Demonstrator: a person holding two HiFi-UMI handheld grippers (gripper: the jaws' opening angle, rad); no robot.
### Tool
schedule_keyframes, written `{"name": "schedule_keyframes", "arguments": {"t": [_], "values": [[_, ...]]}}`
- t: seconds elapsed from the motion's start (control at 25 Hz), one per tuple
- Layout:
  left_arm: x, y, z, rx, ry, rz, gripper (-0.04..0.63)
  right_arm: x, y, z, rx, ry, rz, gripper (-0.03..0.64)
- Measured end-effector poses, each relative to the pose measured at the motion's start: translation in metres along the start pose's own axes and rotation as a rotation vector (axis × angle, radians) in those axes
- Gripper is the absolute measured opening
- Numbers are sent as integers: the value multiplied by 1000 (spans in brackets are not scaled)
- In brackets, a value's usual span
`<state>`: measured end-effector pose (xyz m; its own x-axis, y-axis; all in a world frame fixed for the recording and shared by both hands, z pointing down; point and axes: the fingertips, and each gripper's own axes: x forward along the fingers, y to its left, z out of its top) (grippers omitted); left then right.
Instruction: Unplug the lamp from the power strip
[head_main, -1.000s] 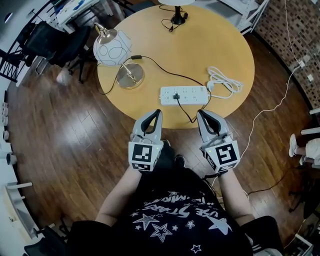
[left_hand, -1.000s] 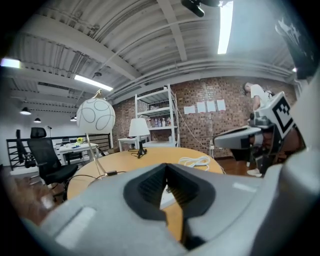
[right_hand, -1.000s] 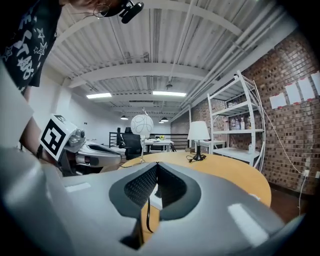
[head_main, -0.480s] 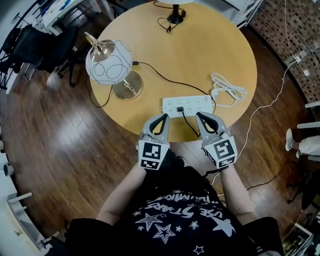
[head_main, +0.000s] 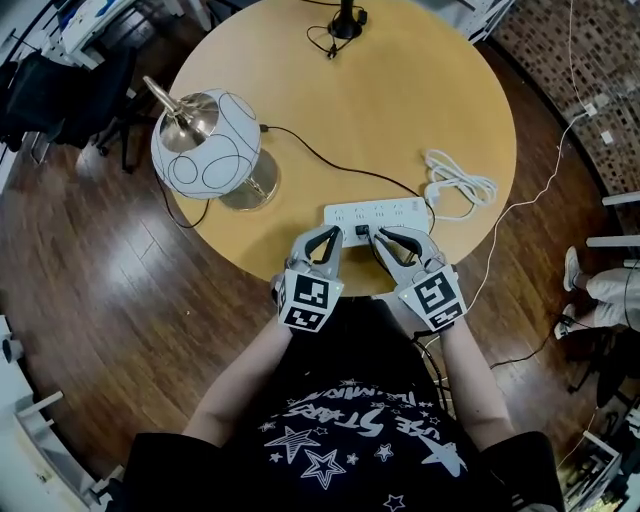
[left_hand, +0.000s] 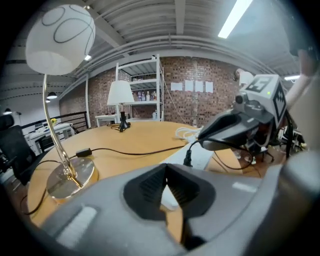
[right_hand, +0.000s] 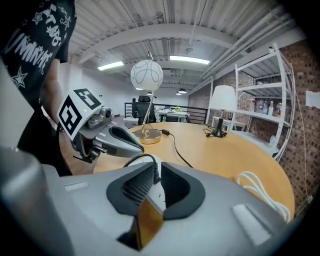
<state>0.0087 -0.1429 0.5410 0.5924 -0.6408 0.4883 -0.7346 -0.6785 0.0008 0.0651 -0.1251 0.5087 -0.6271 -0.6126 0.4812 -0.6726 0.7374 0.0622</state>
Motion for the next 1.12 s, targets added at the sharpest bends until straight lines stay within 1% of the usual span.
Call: {"name": "schedule_keyframes", "arguments": {"t": [0.08,0.2,0.36,0.48,0.6,0.64,0.72,0.84,0.92,1.04,1.12], "values": [[6,-1,-4,-9,26,-1,5,5,1,-5,-3,14,41,83],[12,-2,-8,-13,65,1,5,13,3,-12,-13,38,108,111],[18,-7,-9,3,109,1,5,21,9,-19,-39,46,205,144],[20,-9,-13,23,151,-4,5,30,15,-20,-105,64,260,146],[26,-8,-16,24,186,-2,5,37,13,-20,-169,98,280,141],[27,-7,-17,21,193,-1,5,38,13,-20,-186,106,287,113],[27,-5,-19,20,204,-2,5,39,16,-21,-213,111,302,96],[27,-6,-19,54,231,-7,5,38,19,-20,-250,124,313,98],[28,-7,-19,71,252,-11,5,40,21,-20,-273,141,314,110],[28,-6,-19,32,278,-17,5,44,25,-21,-285,161,325,103],[29,-7,-19,30,298,-19,5,44,25,-21,-273,160,329,102]]}}
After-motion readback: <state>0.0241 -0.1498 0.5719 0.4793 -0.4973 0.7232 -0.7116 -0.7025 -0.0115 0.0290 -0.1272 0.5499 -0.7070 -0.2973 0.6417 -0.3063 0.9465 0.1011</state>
